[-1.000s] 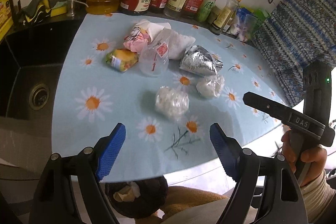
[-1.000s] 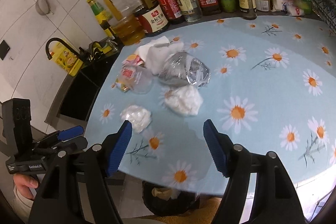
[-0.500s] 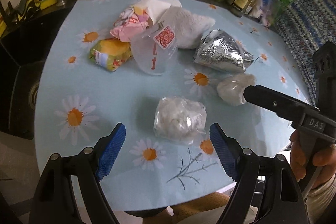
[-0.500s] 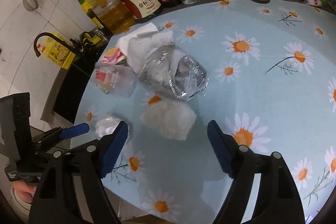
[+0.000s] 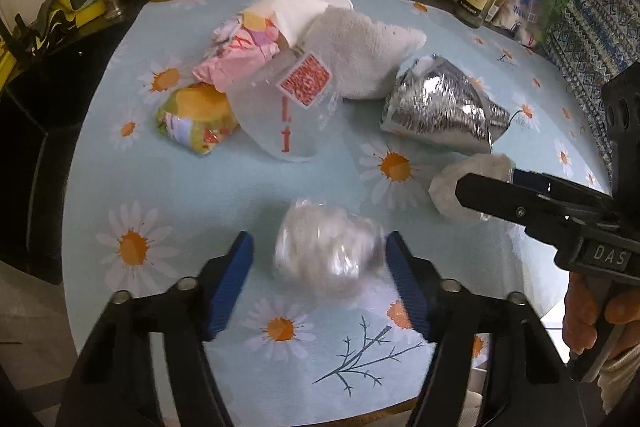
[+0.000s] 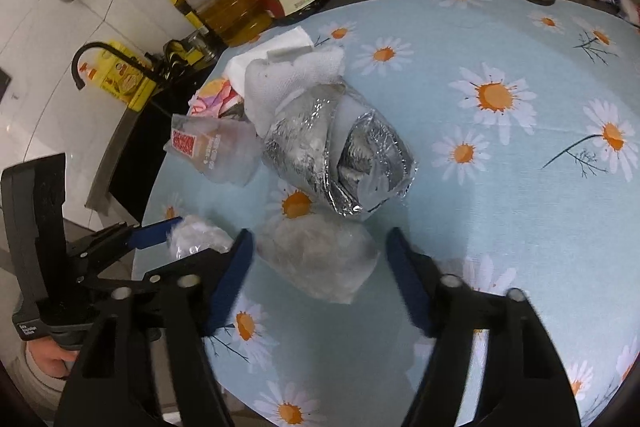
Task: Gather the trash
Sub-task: 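Grasp the clear plastic bag with the left tool while the right tool grasps a white plastic bag, then carry both plastic bags down toward the black bin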
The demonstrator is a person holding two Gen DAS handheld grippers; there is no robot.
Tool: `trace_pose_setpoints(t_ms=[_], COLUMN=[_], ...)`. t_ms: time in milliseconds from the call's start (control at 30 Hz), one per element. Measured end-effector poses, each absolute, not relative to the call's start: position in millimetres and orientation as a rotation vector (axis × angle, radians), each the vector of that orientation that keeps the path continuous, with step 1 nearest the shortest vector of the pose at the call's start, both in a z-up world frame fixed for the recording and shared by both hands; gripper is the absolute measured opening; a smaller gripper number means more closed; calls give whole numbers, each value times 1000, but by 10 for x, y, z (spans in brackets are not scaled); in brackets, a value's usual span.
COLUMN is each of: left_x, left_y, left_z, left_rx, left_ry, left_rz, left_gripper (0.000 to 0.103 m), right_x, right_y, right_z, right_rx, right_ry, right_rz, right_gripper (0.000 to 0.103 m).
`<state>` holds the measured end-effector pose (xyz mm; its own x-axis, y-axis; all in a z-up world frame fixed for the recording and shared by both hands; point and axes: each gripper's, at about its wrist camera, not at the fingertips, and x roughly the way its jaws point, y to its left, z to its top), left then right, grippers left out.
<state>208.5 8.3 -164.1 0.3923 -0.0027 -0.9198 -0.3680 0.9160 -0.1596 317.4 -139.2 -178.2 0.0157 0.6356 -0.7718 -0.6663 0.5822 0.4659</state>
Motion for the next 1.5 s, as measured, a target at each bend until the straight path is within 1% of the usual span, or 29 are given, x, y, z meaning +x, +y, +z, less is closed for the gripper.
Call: trace_pose_setpoints(t_ms=[67,100,267,367,633,867,1500], left_x=[2088,2089,2101,2099,1974,1756,924], left_y=[71,71,60,46,-10,-62,21], left_z=[-1658,-1666,-1673,-1670,-1665,-1553,-1383], left_rx=[-362,-363,-362,-364,-402,-408,-362], left_ry=[1157,1159,1157,1151,1135,1095,1019], left_rz=[248,254,270,280,301,306,143], left_gripper=[48,46,42,41,39,39,39], right_x=[3184,3191,3200,3203,3192,3052,2076], right_y=[-1417,-1428,-1505,-1542,-1654,-1675,-1622], right_z=[-1783,-1792,-1809,-1811,-1832,-1787,-1600], right_rx=[-27,-23,-3,8,44,34,60], right_ry=[1165,1166,1163,1165,1180,1179,1117], right_rz=[1017,1025,1055,1064,1087,1103,1012], right_gripper=[61,61,56,56,55,55,55])
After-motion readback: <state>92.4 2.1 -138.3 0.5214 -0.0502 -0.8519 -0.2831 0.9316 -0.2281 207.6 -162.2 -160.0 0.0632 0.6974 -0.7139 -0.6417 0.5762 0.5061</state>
